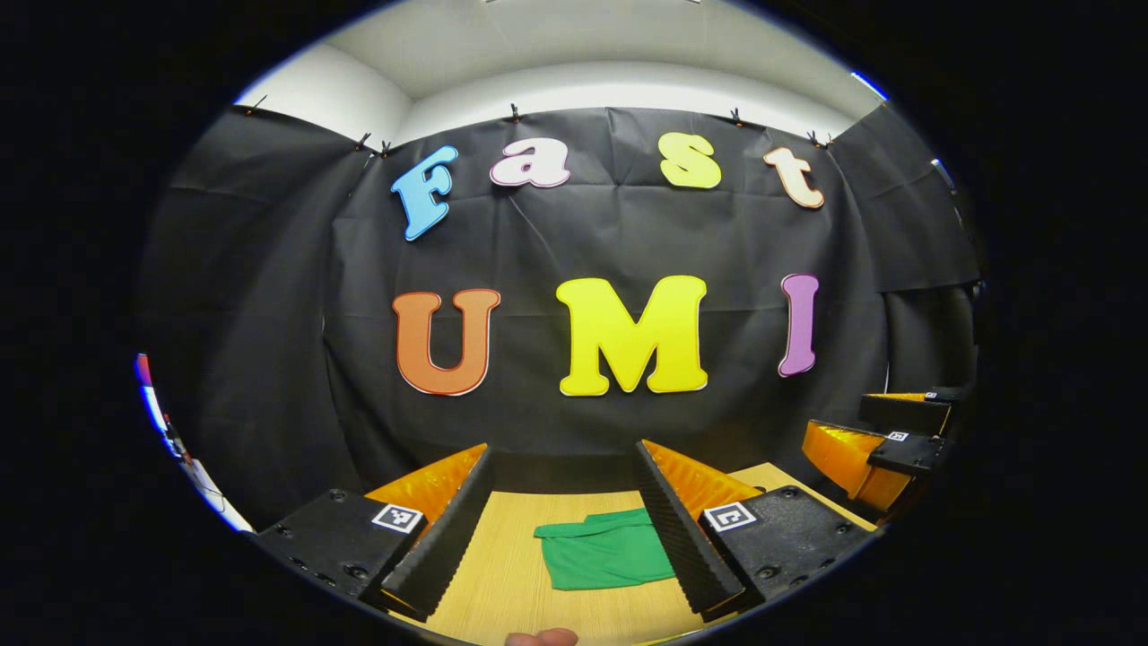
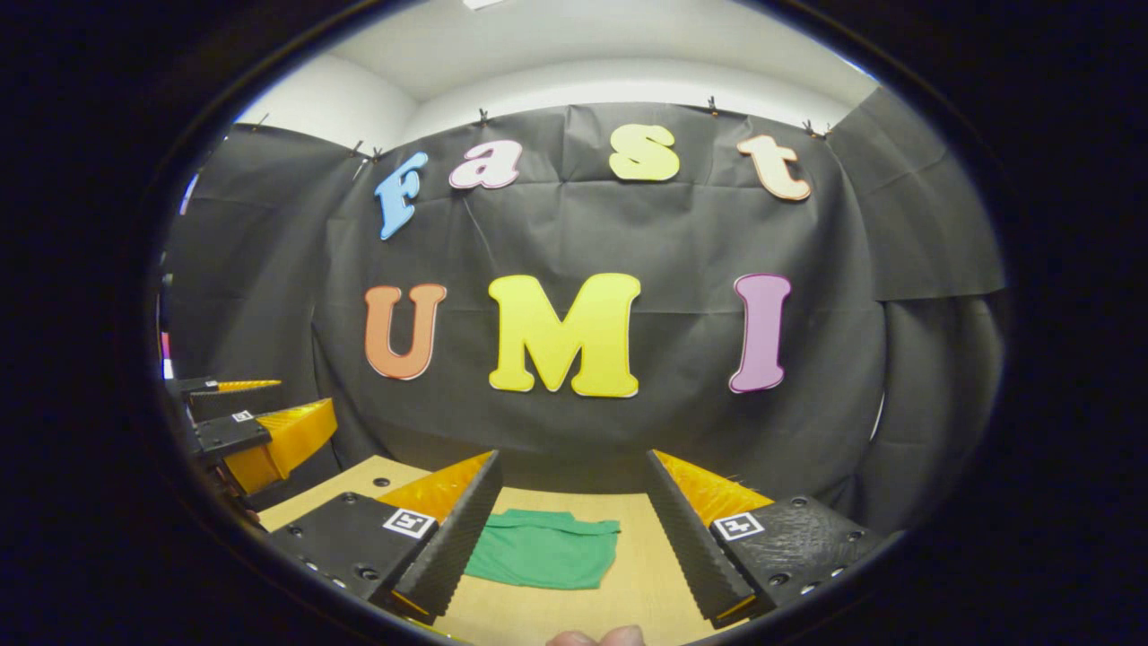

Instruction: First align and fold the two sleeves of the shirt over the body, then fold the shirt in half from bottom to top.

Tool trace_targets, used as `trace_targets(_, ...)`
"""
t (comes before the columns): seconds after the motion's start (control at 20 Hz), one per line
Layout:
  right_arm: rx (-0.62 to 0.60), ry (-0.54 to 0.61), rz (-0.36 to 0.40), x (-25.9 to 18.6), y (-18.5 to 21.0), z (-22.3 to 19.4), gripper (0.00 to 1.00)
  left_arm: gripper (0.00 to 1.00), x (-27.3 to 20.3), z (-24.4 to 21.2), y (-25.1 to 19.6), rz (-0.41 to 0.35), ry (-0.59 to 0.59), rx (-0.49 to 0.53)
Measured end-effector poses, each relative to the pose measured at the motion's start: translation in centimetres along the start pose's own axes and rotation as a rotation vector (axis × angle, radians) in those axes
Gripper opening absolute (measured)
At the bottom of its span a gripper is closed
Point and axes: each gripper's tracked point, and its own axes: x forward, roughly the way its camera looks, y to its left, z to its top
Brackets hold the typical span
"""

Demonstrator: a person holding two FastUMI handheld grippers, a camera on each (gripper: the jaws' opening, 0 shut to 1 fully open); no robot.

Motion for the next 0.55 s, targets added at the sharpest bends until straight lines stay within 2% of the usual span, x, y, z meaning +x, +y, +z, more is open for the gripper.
trace_targets(0.55, 0.009, 0.002, -0.009, 0.52, 0.17, 0.55, 0.96, 1.0, 0.25, 0.03, -0.16, 0.002, -0.005, 0.007)
